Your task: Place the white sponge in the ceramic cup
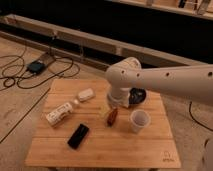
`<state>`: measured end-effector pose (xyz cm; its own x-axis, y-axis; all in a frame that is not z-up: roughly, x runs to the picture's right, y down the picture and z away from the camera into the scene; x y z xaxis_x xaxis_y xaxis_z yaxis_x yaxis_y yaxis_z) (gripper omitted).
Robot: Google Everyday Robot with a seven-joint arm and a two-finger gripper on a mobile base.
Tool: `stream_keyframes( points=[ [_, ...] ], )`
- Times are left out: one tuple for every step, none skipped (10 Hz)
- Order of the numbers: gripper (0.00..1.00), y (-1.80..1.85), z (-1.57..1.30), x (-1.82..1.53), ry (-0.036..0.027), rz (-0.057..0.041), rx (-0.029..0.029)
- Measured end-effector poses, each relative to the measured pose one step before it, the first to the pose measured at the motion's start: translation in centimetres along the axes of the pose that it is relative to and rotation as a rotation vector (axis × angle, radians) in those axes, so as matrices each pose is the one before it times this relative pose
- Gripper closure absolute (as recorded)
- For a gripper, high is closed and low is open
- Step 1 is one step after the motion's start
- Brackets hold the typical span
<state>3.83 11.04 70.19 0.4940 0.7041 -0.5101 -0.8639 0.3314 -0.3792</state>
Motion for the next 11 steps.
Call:
stream_keyframes(
  points=[
    [0.2,-0.047,0.587,-1.482,-0.00798,-0.02574,0.00835],
    [0.2,-0.119,0.38,-1.392,-0.00975,-0.01835,0.00656],
    [0.2,-0.095,0.583,-1.961,-0.0114,-0.02287,0.00814],
    [0.2,0.143,0.606,-1.714,-0.00601,-0.02043,0.00765],
    [0.2,0.273,0.687,-1.964,-0.00572,-0.0234,0.01034],
    [0.2,0.209,0.498,-1.394,-0.00369,-0.01709,0.00867],
    [0.2,0.253,0.996,-2.328,-0.00106,-0.01612,0.01701],
    [0.2,0.103,0.826,-1.647,0.00145,-0.00254,0.01112],
    [0.2,0.136,0.679,-1.418,-0.00218,0.00244,0.00575],
    [0.2,0.149,0.899,-1.524,0.00265,0.00993,0.00445],
    [0.2,0.223,0.89,-1.37,0.00244,0.01202,0.00224]
  ],
)
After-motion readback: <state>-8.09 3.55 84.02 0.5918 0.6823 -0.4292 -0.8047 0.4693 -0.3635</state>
